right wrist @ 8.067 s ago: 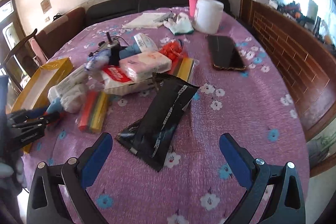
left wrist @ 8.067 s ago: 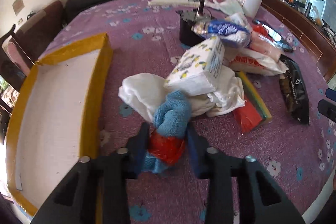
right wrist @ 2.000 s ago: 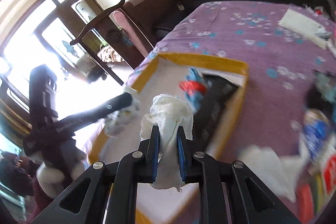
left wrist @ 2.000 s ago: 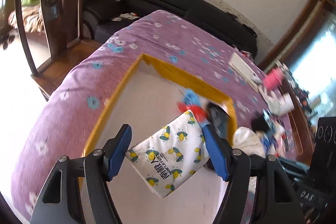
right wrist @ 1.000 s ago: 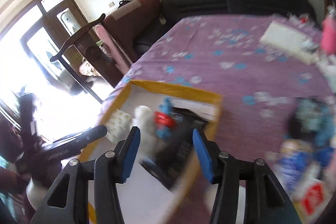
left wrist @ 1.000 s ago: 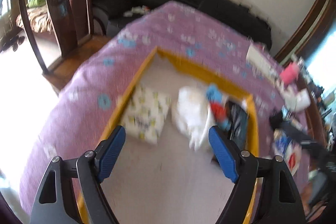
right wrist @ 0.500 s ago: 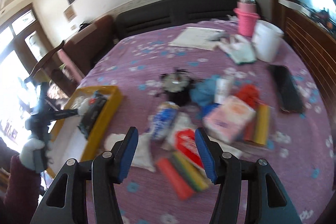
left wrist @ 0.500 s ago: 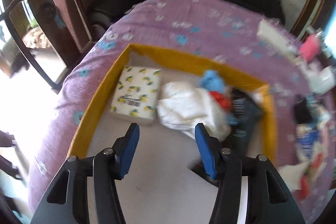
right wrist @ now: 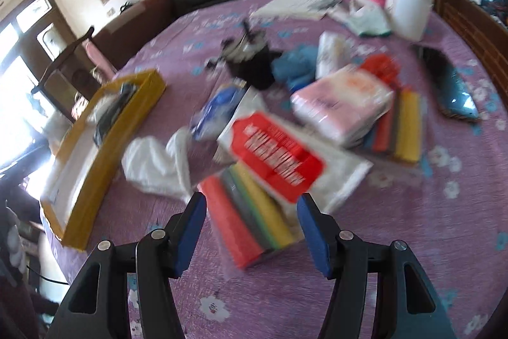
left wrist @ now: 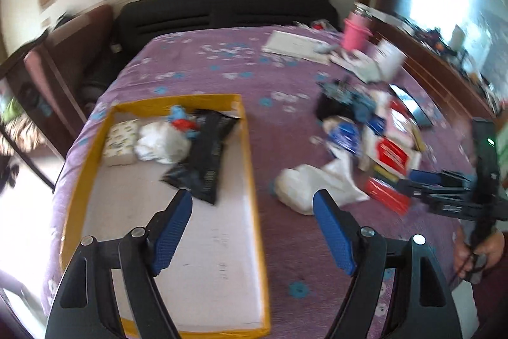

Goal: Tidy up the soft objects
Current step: 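Move both tools back over the remaining items on the table, then grasp the white sock with left tool while right tool grasps the striped sponge pack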

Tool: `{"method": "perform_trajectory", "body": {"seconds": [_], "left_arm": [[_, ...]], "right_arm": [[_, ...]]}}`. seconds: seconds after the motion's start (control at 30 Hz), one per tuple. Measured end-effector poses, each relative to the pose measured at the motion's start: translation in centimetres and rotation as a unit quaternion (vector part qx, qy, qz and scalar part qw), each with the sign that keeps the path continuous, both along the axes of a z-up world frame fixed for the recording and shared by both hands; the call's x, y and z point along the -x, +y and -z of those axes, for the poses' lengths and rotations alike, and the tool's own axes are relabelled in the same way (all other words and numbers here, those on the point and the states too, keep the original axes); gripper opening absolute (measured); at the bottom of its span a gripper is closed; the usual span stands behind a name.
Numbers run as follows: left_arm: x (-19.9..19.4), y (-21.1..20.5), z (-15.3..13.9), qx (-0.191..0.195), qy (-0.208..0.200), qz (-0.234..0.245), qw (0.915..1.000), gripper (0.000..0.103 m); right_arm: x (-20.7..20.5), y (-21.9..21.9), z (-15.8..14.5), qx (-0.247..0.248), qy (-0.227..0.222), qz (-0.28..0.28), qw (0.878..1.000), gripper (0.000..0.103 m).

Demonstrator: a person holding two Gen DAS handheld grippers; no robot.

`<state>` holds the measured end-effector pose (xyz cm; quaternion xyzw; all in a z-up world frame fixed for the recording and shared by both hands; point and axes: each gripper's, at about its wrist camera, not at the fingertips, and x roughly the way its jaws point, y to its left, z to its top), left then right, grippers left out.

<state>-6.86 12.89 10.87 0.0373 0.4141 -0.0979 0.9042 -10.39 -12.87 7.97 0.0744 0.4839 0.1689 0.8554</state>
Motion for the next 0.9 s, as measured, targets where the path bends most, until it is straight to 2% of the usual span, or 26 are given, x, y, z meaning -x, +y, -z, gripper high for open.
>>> {"method": "perform_trajectory", "body": {"seconds": [0.07, 0.2, 0.23, 0.33, 0.37, 0.47, 0.53, 0.6, 0.7, 0.8, 0.83, 0.87, 0.9], "left_arm": [[0.1, -2.0, 0.4, -0.018, -0.002, 0.019, 0.9996, 0.078], [-1.0, -5.6, 1.8, -0.036, 0.016, 0.068, 0.9969, 0.078], [-1.1, -6.2, 2.1, -0.044, 0.019, 0.077, 0.9959, 0.078], [-1.8, -8.9, 3.6, -0.102, 0.013, 0.117, 0.9878, 0.078], [-2.2, -9.9, 4.4, -0.133, 0.009, 0.133, 0.9821, 0.078], [-3.5, -11.0, 6.1, -0.186, 0.016, 0.153, 0.9704, 0.078], [-4.4, -10.8, 6.5, -0.190, 0.028, 0.168, 0.9668, 0.078], [-5.2, -10.7, 7.2, -0.197, 0.044, 0.181, 0.9625, 0.082], [-5.9, -11.0, 8.9, -0.223, 0.064, 0.194, 0.9531, 0.086], [-6.0, -11.3, 8.9, -0.226, 0.061, 0.186, 0.9543, 0.088], [-6.0, -11.4, 8.9, -0.228, 0.061, 0.183, 0.9544, 0.087], [-5.8, -11.6, 8.8, -0.222, 0.066, 0.186, 0.9549, 0.071], [-5.5, -11.7, 8.7, -0.206, 0.078, 0.197, 0.9555, 0.042]], "right_arm": [[-0.2, 1.2, 0.4, 0.014, -0.007, -0.010, 1.000, 0.075], [-0.7, 2.7, 0.5, 0.039, -0.015, -0.020, 0.999, 0.077], [-0.6, 2.9, 0.6, 0.052, -0.015, -0.023, 0.998, 0.075], [-0.1, 3.1, 1.0, 0.100, -0.008, -0.033, 0.994, 0.051], [0.2, 2.6, 1.1, 0.090, 0.002, -0.039, 0.995, 0.046], [1.1, 0.9, 1.0, 0.078, 0.018, -0.037, 0.996, 0.045], [1.9, -0.3, 1.0, 0.077, 0.022, -0.034, 0.996, 0.045], [2.5, -1.3, 0.9, 0.076, 0.022, -0.033, 0.996, 0.045], [2.9, -2.5, 0.9, 0.071, 0.021, -0.026, 0.997, 0.046], [3.0, -3.5, 0.8, 0.052, 0.018, -0.024, 0.998, 0.053], [3.2, -3.8, 0.7, 0.043, 0.014, -0.024, 0.999, 0.056], [3.4, -4.2, 0.4, 0.036, 0.010, -0.023, 0.999, 0.059], [3.6, -4.4, 0.3, 0.034, 0.006, -0.021, 0.999, 0.061]]}}
